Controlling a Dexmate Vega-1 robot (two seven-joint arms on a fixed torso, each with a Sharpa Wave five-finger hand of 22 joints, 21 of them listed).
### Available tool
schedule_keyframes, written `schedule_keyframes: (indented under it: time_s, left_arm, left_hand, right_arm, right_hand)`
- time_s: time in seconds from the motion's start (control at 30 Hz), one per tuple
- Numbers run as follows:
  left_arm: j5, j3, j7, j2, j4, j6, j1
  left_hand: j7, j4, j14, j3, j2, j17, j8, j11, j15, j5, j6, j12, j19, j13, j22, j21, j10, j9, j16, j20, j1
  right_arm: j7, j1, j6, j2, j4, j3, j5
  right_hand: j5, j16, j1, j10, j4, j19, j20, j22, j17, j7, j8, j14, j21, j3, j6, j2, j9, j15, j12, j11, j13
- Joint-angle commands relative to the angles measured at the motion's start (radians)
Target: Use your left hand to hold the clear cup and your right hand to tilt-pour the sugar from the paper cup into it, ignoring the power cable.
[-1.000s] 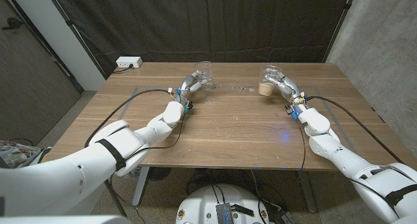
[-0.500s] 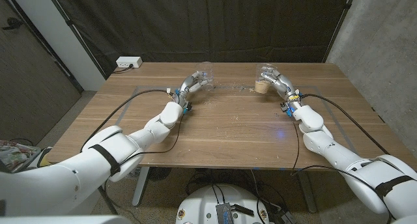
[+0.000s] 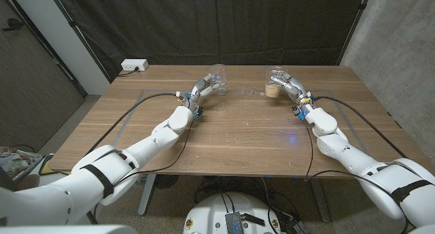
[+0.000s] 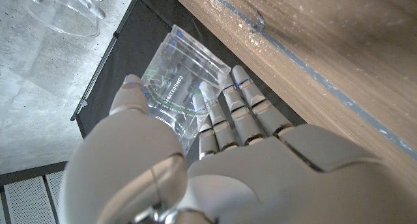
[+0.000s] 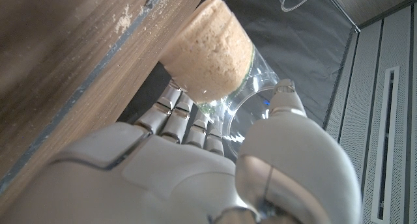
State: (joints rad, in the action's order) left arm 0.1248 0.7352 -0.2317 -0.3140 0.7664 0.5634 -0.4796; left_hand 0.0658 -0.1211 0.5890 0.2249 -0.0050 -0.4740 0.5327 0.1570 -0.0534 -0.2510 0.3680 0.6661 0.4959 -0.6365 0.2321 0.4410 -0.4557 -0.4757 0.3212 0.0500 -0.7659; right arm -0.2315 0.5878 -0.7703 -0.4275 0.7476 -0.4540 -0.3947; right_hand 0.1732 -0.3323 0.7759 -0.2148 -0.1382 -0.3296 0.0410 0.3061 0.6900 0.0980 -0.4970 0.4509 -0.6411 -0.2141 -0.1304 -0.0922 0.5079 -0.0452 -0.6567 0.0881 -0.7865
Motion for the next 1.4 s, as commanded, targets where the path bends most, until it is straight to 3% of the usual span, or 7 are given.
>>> schedule_keyframes:
  time_s: [0.03,0.3,0.57,0.83,0.97,1.2,1.4]
  left_arm:
    - [0.011,-0.009,-0.018,-0.058,0.192,-0.093,-0.072]
    - [0.039,-0.020,-0.026,-0.088,0.299,-0.152,-0.107]
    - [0.040,-0.013,-0.020,-0.101,0.324,-0.181,-0.106]
    - [0.058,-0.007,0.015,-0.074,0.232,-0.117,-0.081]
    - [0.055,-0.004,0.017,-0.070,0.217,-0.113,-0.076]
    - [0.054,0.000,0.033,-0.067,0.198,-0.112,-0.067]
    - [0.054,0.005,0.055,-0.063,0.180,-0.103,-0.057]
  left_hand:
    - [-0.004,0.005,0.006,0.003,0.006,-0.004,0.007,-0.003,-0.118,0.006,0.000,0.008,-0.004,-0.004,0.002,0.010,-0.003,-0.002,-0.002,0.039,-0.004]
    - [-0.005,0.007,0.012,0.001,0.008,-0.008,0.012,-0.004,-0.117,0.009,0.009,0.012,-0.003,-0.007,0.002,0.012,-0.006,-0.004,-0.002,0.038,-0.004]
    - [-0.007,0.008,0.015,0.001,0.013,-0.013,0.014,-0.001,-0.118,0.012,0.011,0.015,-0.003,-0.011,0.001,0.015,-0.005,-0.005,-0.005,0.037,-0.007]
    - [-0.006,0.009,0.015,0.000,0.015,-0.017,0.014,0.001,-0.115,0.015,0.012,0.018,-0.006,-0.014,0.001,0.015,-0.006,-0.006,-0.007,0.038,-0.009]
    - [-0.005,0.009,0.015,0.000,0.017,-0.019,0.015,-0.002,-0.116,0.016,0.011,0.018,-0.006,-0.015,0.001,0.016,-0.004,-0.006,-0.008,0.038,-0.010]
    - [-0.004,0.009,0.017,-0.002,0.017,-0.022,0.015,-0.004,-0.115,0.018,0.012,0.022,-0.007,-0.018,0.001,0.018,-0.009,-0.006,-0.010,0.039,-0.010]
    - [-0.004,0.010,0.021,-0.003,0.017,-0.025,0.016,-0.002,-0.115,0.020,0.014,0.024,-0.007,-0.020,0.001,0.019,-0.010,-0.005,-0.011,0.040,-0.010]
  right_arm:
    - [-0.028,-0.028,0.001,-0.003,-0.028,-0.006,0.006]
    - [-0.016,-0.021,0.031,-0.009,0.004,-0.007,0.008]
    - [-0.004,0.000,0.077,-0.049,0.085,-0.003,0.012]
    - [0.026,0.023,0.141,-0.114,0.217,0.005,0.038]
    - [0.038,0.028,0.185,-0.145,0.283,0.010,0.049]
    - [0.021,0.026,0.341,-0.217,0.430,0.022,0.034]
    - [0.004,0.004,0.400,-0.248,0.483,0.025,0.035]
  right_hand:
    - [0.007,0.003,-0.007,-0.007,0.003,-0.002,0.129,0.000,0.000,0.000,-0.004,0.004,-0.003,-0.007,-0.009,-0.006,0.002,-0.179,0.001,0.000,-0.001]
    - [0.007,0.009,-0.007,-0.008,0.003,-0.001,0.130,-0.004,-0.002,0.000,-0.003,0.008,-0.005,-0.009,-0.010,-0.007,0.002,-0.181,0.004,0.002,0.001]
    - [0.007,0.014,-0.008,-0.009,0.003,0.002,0.133,-0.008,-0.005,0.002,-0.002,0.011,-0.006,-0.011,-0.009,-0.008,0.003,-0.181,0.006,0.003,0.001]
    - [0.007,0.018,-0.008,-0.010,0.003,0.005,0.135,-0.013,-0.005,0.003,0.000,0.013,-0.008,-0.014,-0.009,-0.011,0.003,-0.181,0.010,0.005,-0.001]
    - [0.007,0.020,-0.009,-0.010,0.004,0.005,0.135,-0.014,-0.005,0.001,0.001,0.013,-0.009,-0.014,-0.008,-0.010,0.003,-0.181,0.011,0.004,-0.002]
    - [0.007,0.021,-0.007,-0.008,0.002,0.003,0.135,-0.017,-0.006,-0.002,0.003,0.015,-0.011,-0.016,-0.006,-0.010,0.003,-0.181,0.014,-0.002,-0.003]
    - [0.008,0.022,-0.004,-0.006,0.000,0.002,0.133,-0.019,-0.006,-0.007,0.004,0.016,-0.013,-0.017,-0.007,-0.009,0.004,-0.178,0.016,-0.006,-0.004]
